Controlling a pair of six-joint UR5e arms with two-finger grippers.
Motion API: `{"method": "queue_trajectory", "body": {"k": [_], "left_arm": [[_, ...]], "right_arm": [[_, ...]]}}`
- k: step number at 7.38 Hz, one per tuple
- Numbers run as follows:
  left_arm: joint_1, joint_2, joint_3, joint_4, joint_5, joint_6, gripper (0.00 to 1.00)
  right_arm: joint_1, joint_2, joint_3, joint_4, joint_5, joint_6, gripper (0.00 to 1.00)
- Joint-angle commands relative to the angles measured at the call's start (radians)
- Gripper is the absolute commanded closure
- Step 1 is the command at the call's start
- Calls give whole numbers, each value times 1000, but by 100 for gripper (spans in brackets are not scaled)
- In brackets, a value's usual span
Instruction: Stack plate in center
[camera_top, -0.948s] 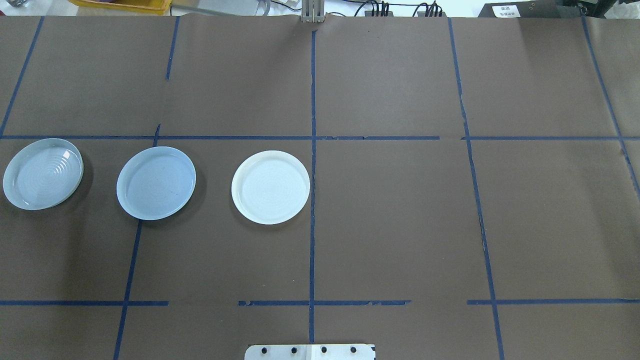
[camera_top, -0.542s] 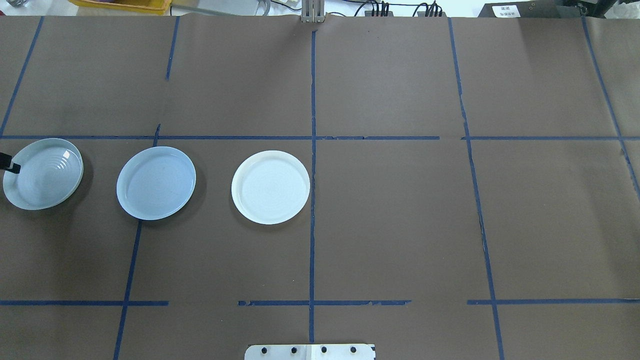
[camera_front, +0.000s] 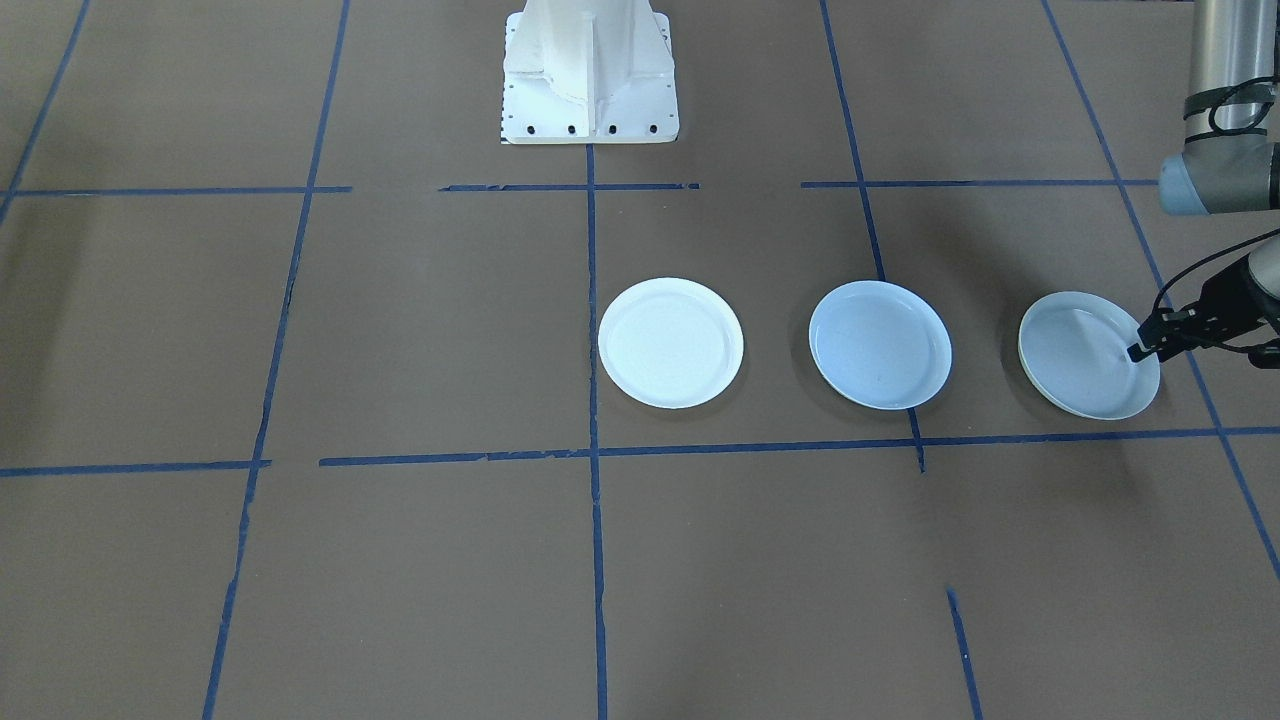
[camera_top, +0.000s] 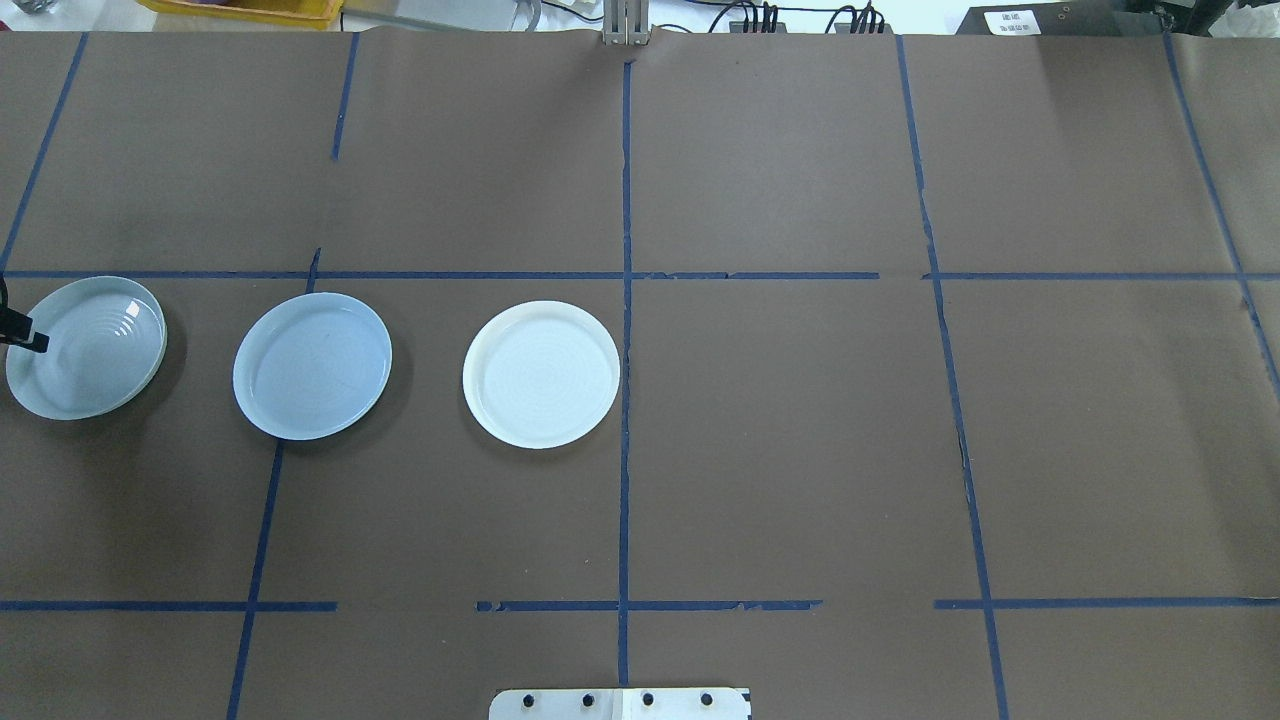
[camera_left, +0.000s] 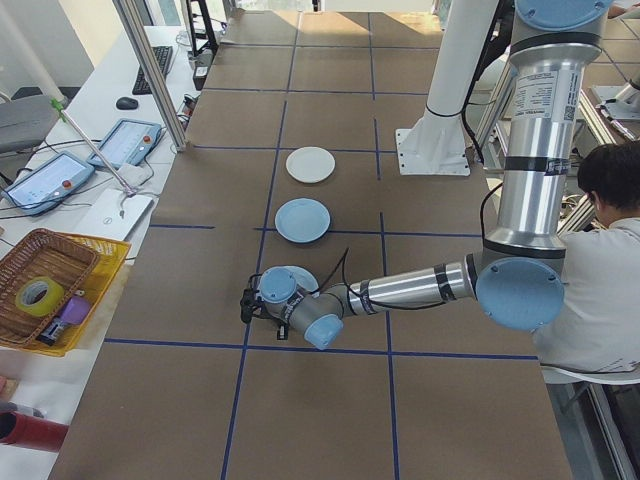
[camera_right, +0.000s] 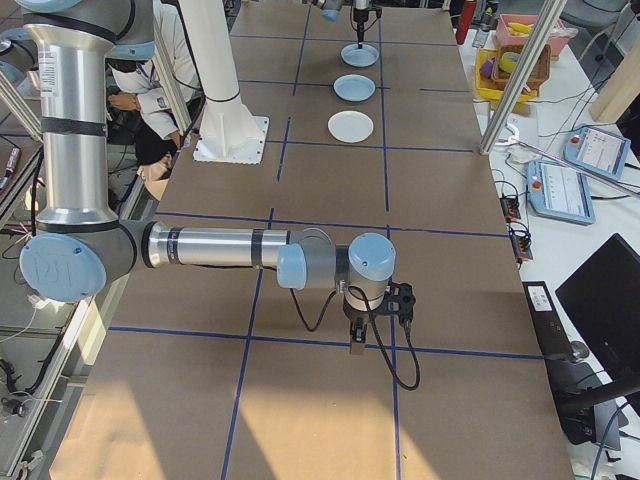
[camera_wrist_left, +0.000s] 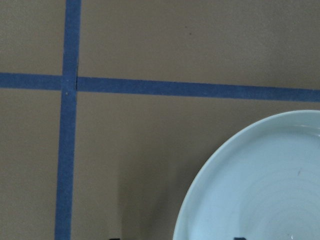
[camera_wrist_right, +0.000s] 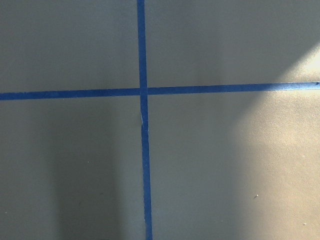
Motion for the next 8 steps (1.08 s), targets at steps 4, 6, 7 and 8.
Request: {"method": "queue_trajectory", "body": {"k": [4,6,7,8], "left_arm": [[-43,6,-18,2,-216,5,100],[-111,6,-114,6,-209,-65,100],[-111,0,-169,7,-139,-170,100],[-107,0,-226,5,-61,-265,100]], "right_arm": [[0,0,0,0,0,0,0],[0,0,0,0,1,0,0],[0,0,0,0,1,0,0],[0,0,0,0,0,0,0]]}}
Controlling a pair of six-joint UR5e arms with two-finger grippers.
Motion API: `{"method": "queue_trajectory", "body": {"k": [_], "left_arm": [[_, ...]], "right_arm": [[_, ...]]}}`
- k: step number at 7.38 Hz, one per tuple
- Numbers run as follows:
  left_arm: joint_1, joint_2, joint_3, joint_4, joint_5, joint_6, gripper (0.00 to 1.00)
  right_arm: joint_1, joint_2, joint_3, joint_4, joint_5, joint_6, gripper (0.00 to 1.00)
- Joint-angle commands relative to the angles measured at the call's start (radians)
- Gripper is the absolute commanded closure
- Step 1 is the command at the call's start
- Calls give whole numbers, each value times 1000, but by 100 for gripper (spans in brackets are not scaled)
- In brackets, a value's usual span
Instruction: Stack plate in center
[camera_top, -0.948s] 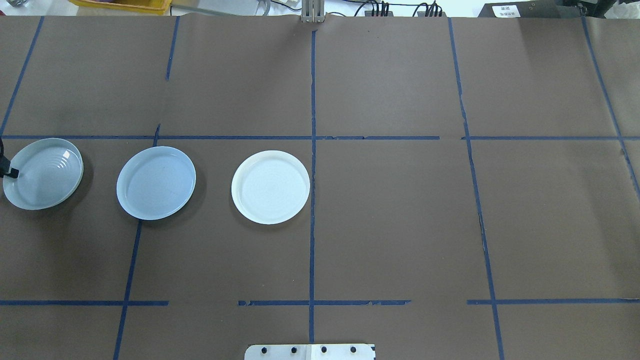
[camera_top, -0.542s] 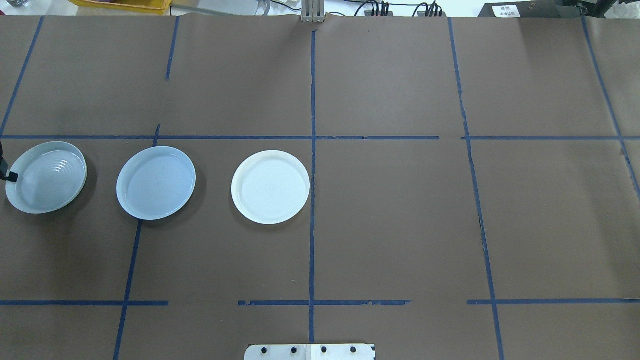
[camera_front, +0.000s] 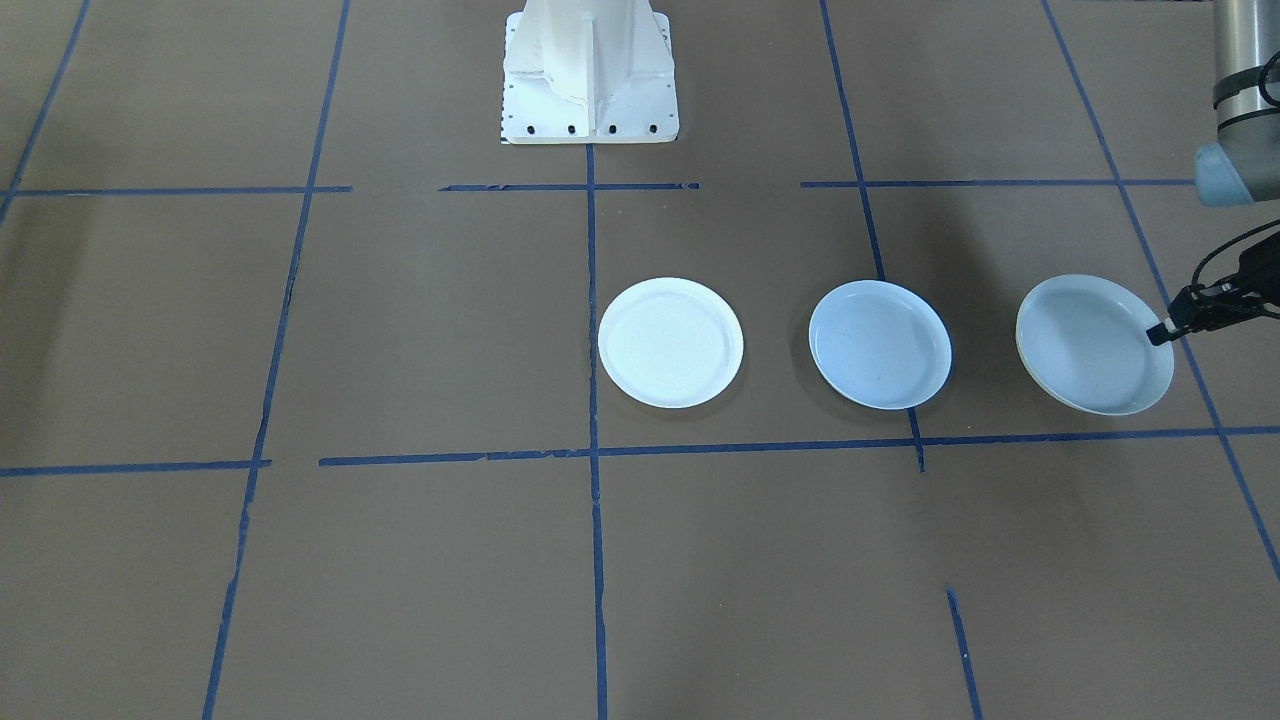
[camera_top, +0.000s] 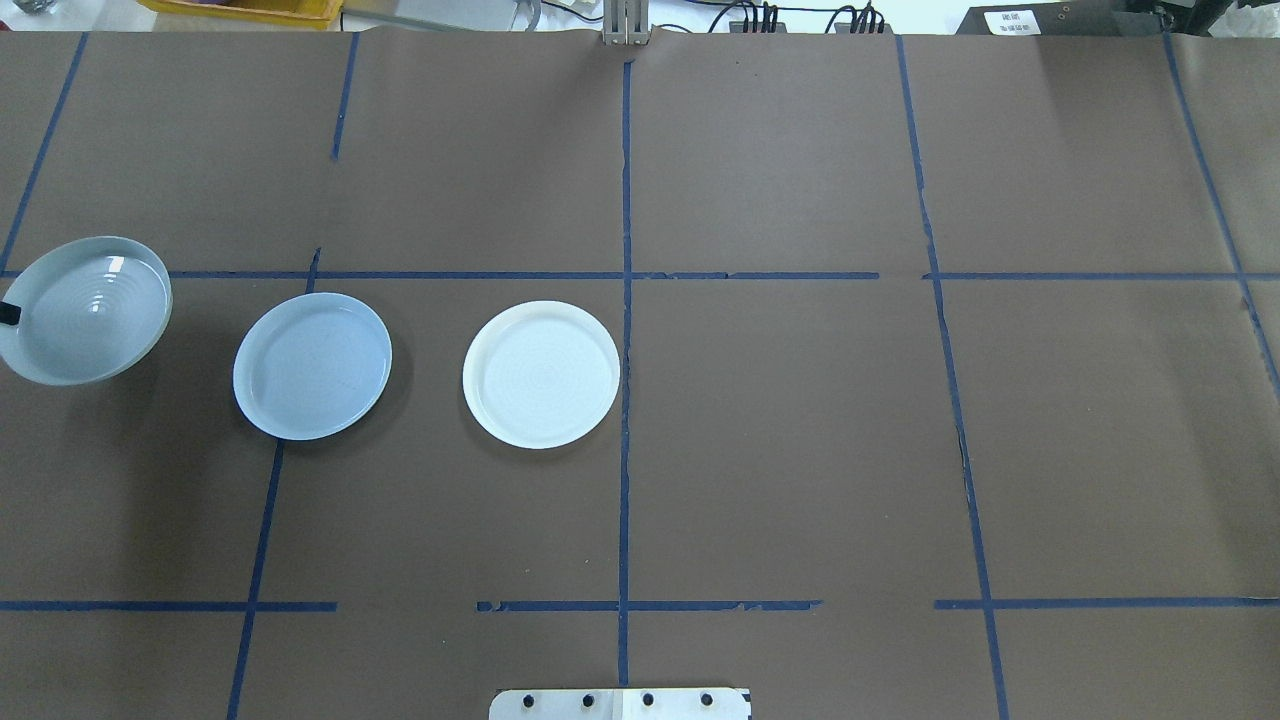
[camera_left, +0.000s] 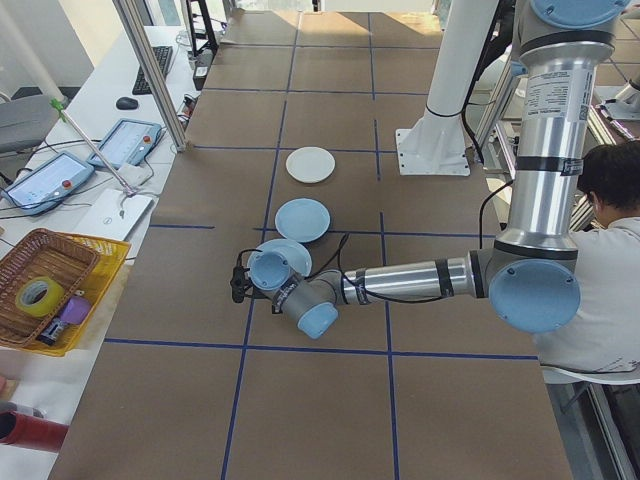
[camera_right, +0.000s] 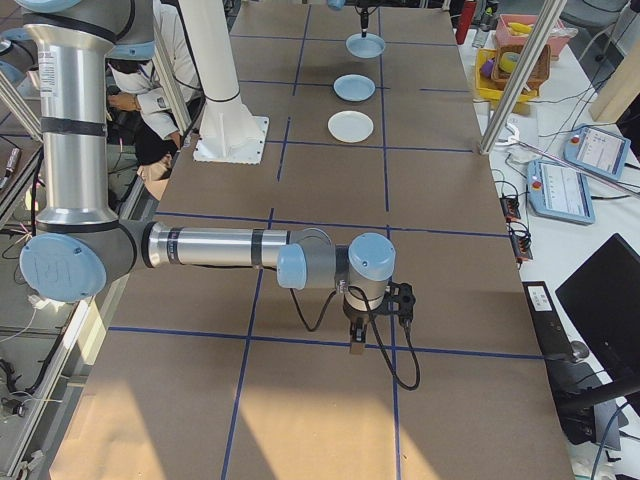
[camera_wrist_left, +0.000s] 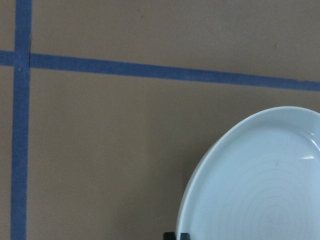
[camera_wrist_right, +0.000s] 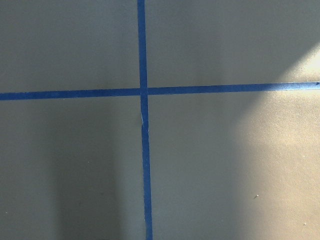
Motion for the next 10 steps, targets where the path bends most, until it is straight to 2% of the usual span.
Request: {"method": "queue_trajectory", "body": {"k": [1,2,4,7,9,10], "left_arm": [[34,6,-121,-5,111,-207,100],[117,9,-166,-5,201,-308,100],[261,6,-218,-8,273,-451,100],[375,1,-260,-11,321,-560,100],[400,0,-260,-17,318,-567,100],[401,0,-260,-17,318,-567,46]], "right_arm": [[0,0,0,0,0,-2,0],[0,0,0,0,-1,0,0],[0,0,0,0,-1,0,0],[0,0,0,0,-1,0,0],[0,0,0,0,-1,-2,0],[0,0,0,0,0,0,0]]}}
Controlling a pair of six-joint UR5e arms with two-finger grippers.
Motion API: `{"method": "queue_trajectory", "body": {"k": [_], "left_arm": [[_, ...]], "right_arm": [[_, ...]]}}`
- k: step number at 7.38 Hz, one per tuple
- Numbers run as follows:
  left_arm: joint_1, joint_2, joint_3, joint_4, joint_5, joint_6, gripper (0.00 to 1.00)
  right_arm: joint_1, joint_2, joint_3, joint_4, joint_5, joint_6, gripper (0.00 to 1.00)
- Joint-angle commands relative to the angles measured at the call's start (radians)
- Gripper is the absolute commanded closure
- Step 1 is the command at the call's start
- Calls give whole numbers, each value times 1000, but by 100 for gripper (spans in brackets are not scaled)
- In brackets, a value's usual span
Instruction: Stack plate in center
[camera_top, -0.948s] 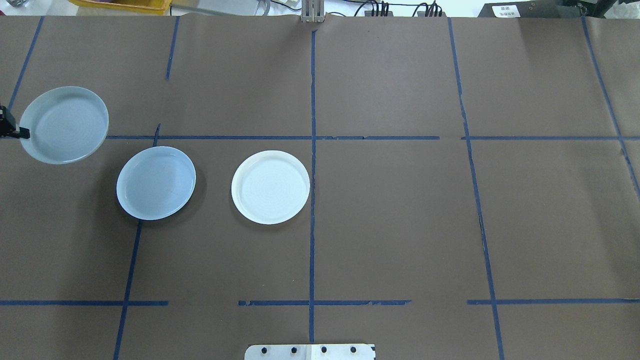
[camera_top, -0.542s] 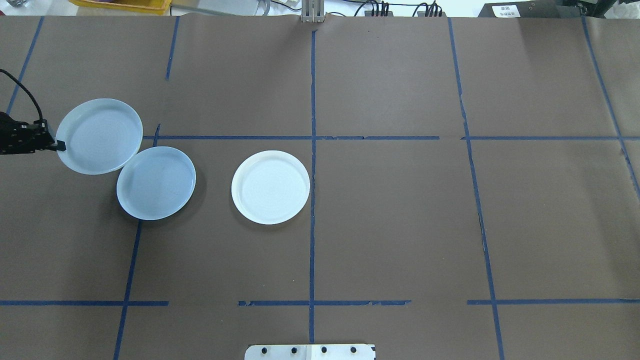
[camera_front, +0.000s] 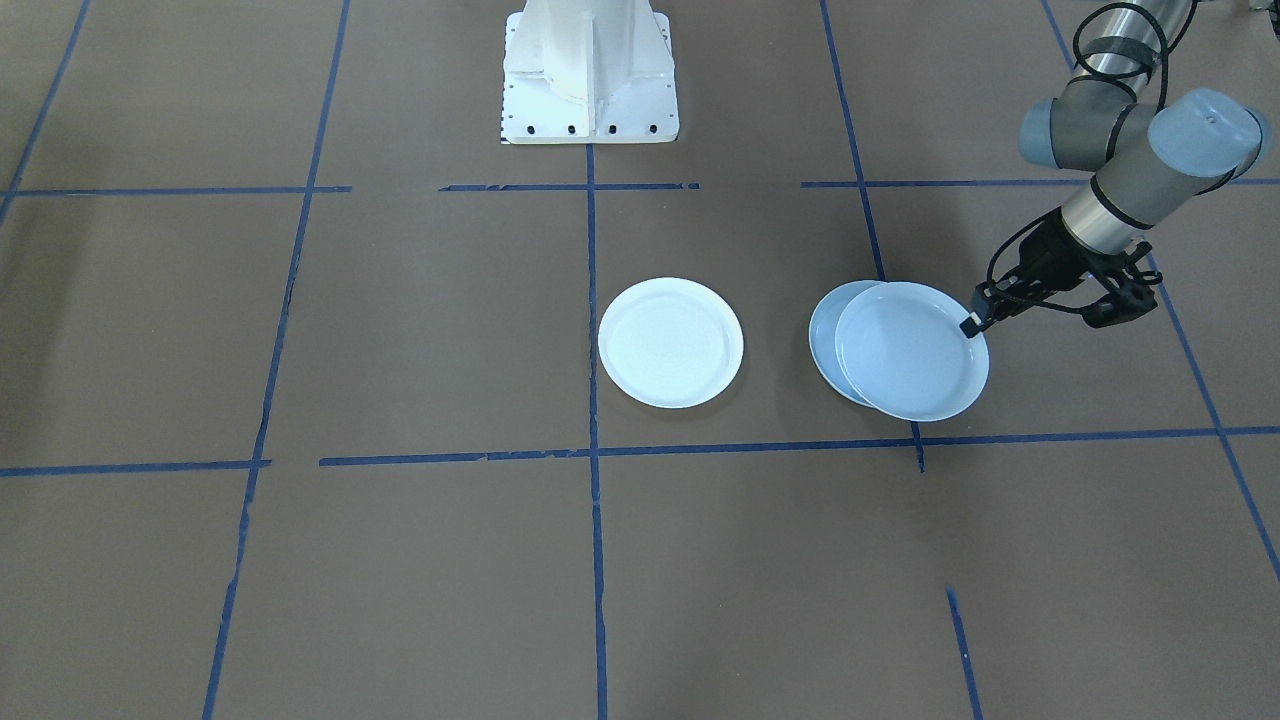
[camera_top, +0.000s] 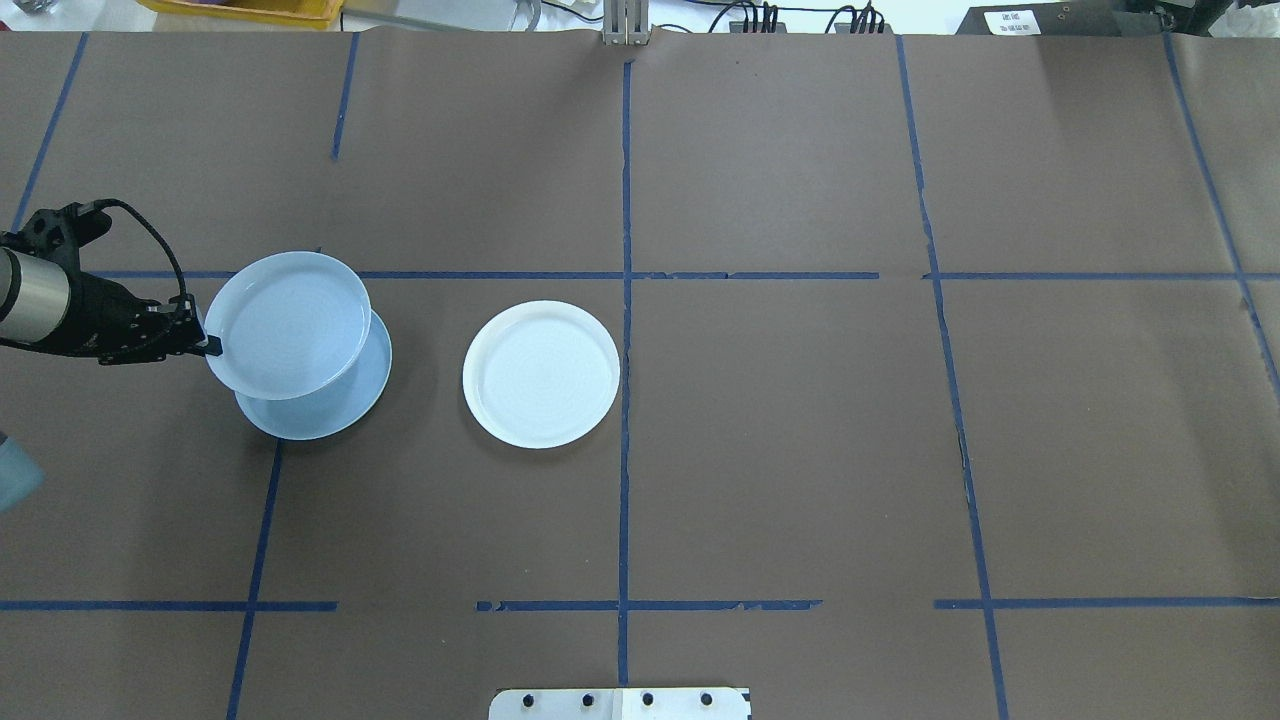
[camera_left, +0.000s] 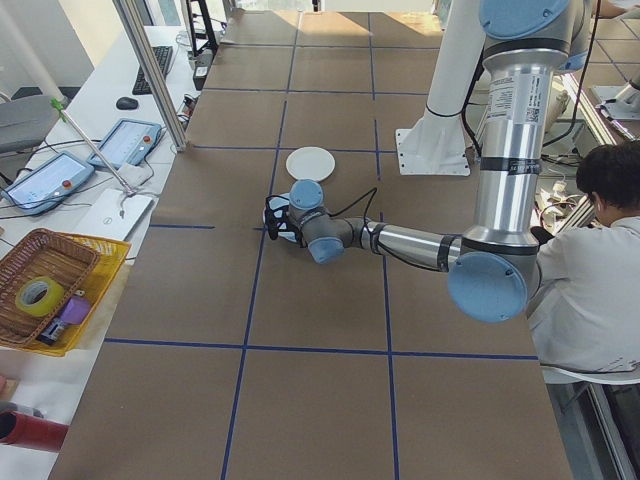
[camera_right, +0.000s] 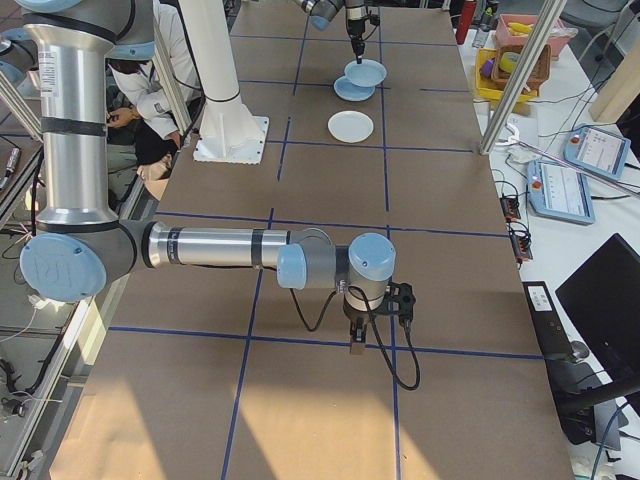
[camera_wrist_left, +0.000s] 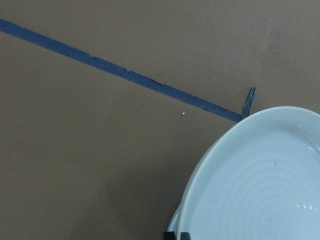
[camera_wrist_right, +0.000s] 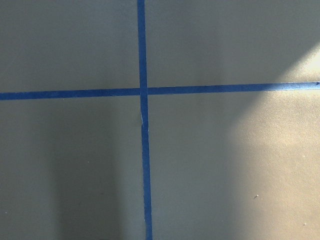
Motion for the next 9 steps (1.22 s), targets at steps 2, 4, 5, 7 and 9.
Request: {"method": "queue_trajectory", "body": {"k": [2,4,5,7,9], "left_arm": [[14,-3,-48,14,-42,-14,0],[27,-25,-204,150,-75,-52,0],[70,-78,-267,272,-68,-102,0],[208,-196,-251,336,70,-214,0],[251,-302,-118,333,189,-268,0]], "right_arm": [[0,0,0,0,1,1,0],[0,0,0,0,-1,1,0],[0,0,0,2,-1,-1,0],[0,0,0,2,1,1,0],[0,0,0,0,-1,1,0]]}}
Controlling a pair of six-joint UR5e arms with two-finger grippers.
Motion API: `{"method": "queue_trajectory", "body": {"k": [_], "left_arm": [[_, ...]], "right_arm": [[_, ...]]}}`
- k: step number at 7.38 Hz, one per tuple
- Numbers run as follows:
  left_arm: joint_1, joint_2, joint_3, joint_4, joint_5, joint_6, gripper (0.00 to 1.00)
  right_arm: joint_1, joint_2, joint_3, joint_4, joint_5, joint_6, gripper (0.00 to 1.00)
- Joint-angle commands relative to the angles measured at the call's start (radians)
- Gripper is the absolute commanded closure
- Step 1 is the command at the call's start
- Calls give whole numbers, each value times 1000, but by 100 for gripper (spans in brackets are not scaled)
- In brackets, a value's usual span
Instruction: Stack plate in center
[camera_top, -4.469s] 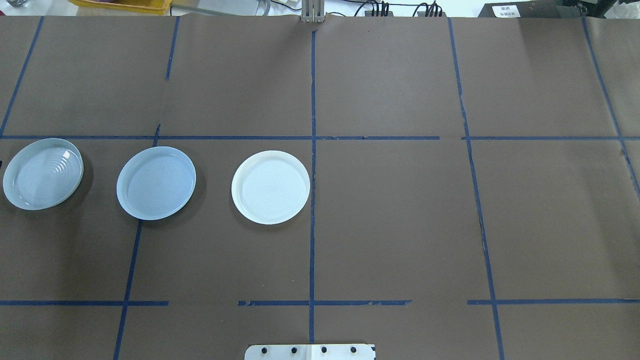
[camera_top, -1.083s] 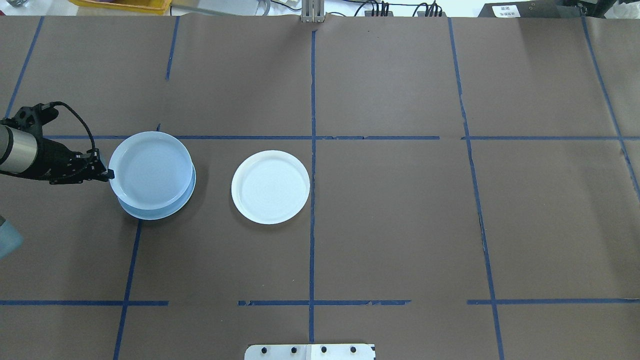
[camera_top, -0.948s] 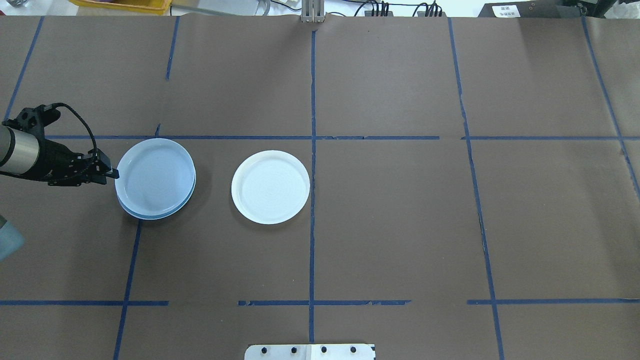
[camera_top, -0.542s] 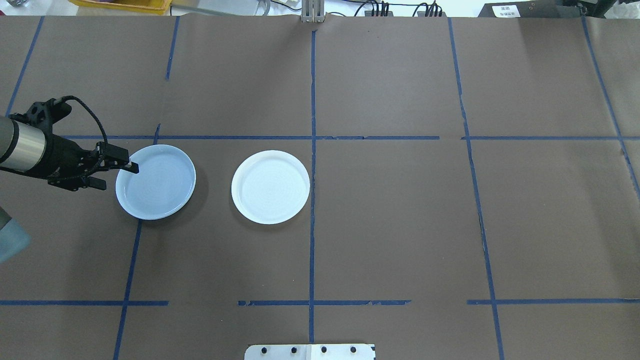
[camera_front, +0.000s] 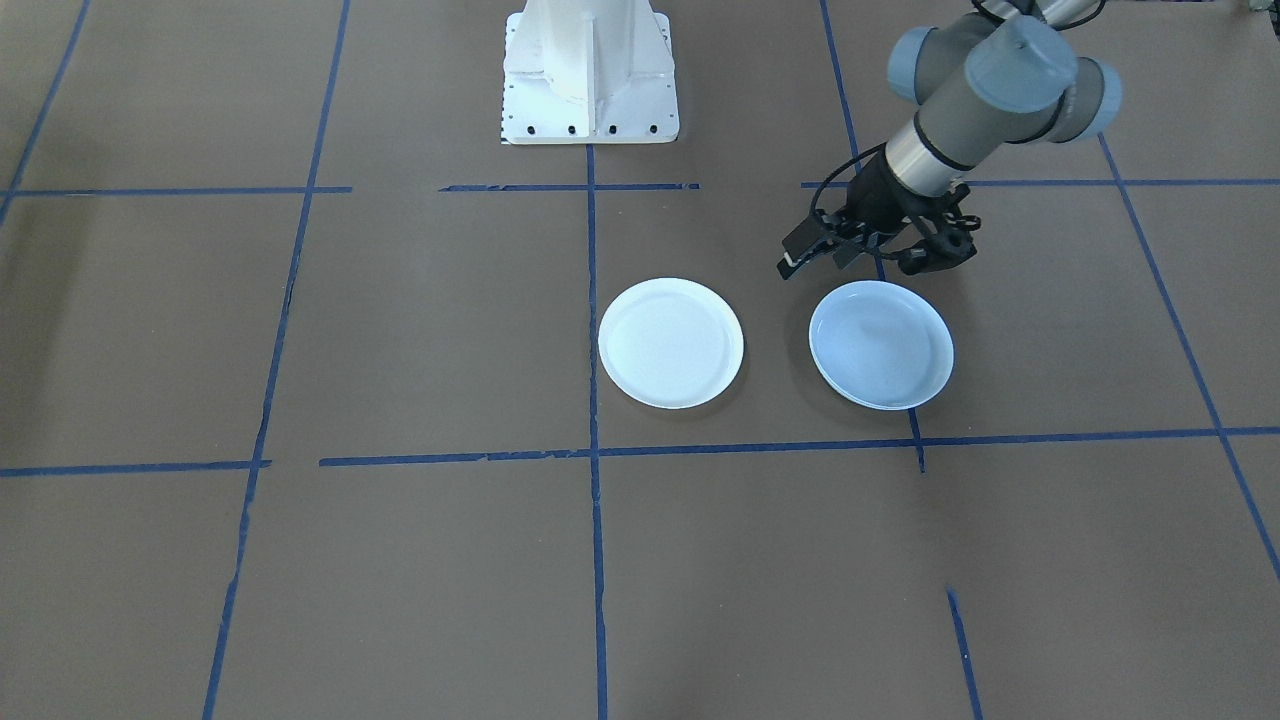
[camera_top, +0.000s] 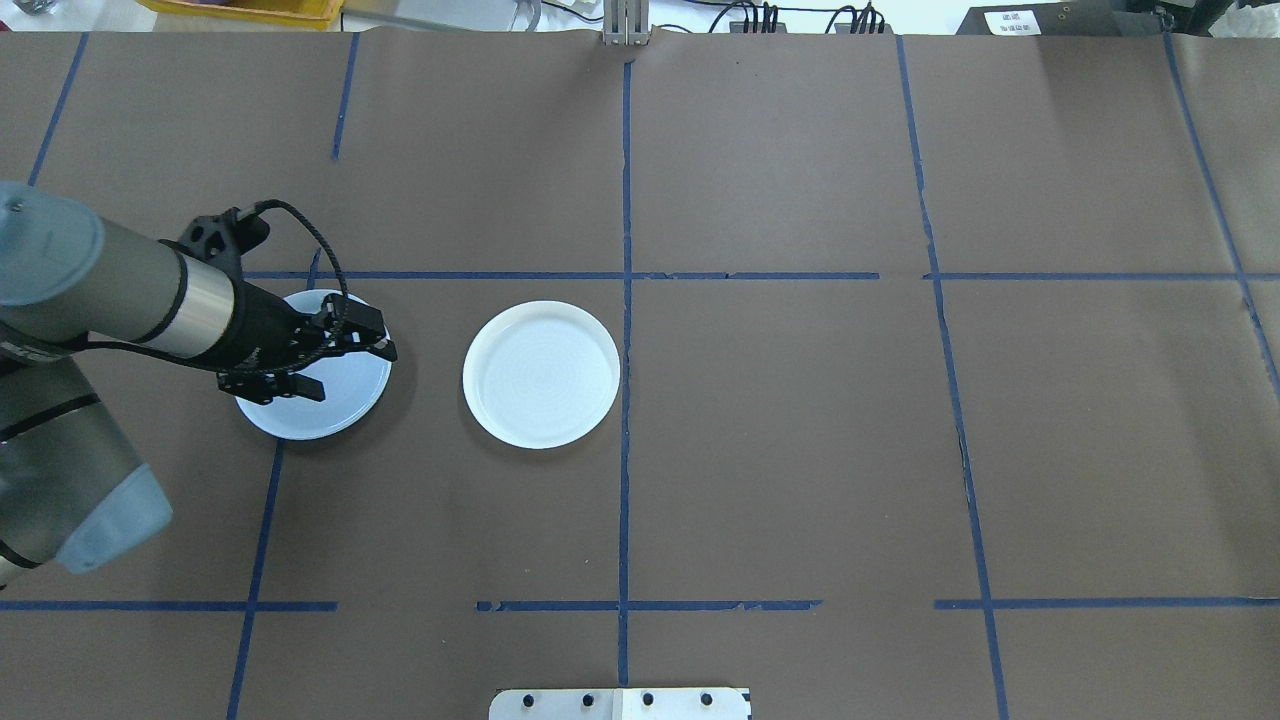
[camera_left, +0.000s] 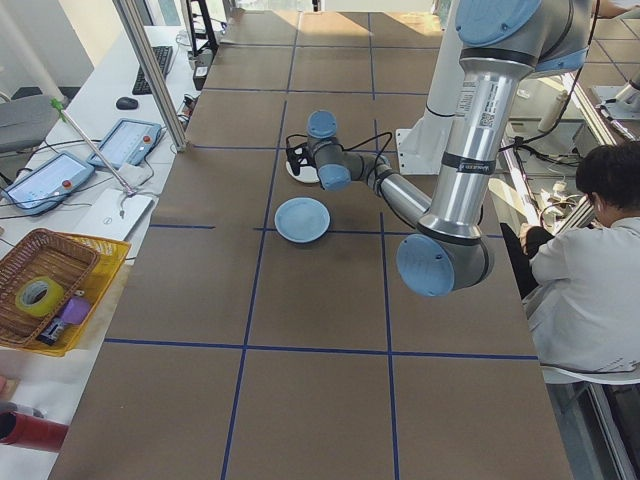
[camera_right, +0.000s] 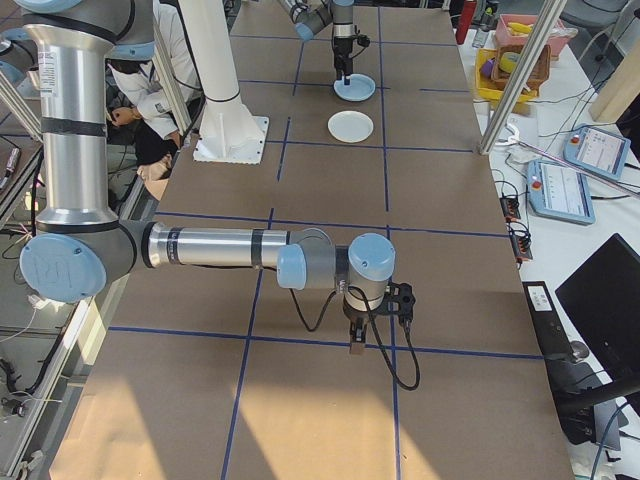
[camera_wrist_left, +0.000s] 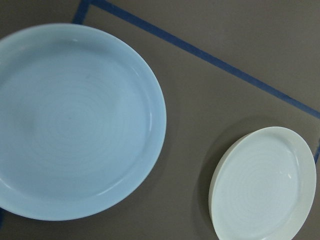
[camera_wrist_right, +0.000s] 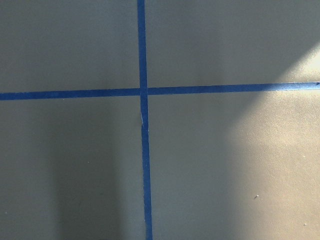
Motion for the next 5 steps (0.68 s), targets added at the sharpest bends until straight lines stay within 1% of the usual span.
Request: {"method": "queue_trajectory", "body": {"k": [1,2,4,5], "left_arm": [[43,-120,148,-4,106,-62,0],[69,-135,170,-4,109,-66,0],[96,-135,181,-2,111,-67,0],[104,-141,198,-4,109,-67,4]], "right_arm": [[0,0,0,0,1,0,0],[0,0,0,0,1,0,0],[0,0,0,0,0,0,0],[0,0,0,0,1,0,0]]}}
